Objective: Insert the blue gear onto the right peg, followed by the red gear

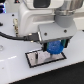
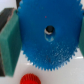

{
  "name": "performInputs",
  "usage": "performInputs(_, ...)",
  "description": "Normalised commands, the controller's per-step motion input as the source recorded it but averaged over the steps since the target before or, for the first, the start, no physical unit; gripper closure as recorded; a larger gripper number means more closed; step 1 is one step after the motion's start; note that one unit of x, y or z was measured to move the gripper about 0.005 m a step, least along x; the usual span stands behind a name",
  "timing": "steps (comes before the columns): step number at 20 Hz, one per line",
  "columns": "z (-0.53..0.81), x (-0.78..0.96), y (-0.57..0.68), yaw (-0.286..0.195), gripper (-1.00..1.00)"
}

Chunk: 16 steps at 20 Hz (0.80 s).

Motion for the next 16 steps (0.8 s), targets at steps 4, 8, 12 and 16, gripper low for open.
performInputs(4, -0.28, 0.0, 0.01, 0.0, 1.0)
performInputs(8, -0.26, 0.0, 0.03, 0.0, 1.0)
performInputs(12, -0.13, 0.0, 0.08, 0.0, 1.0)
performInputs(16, 0.0, -0.02, 0.12, 0.0, -1.0)
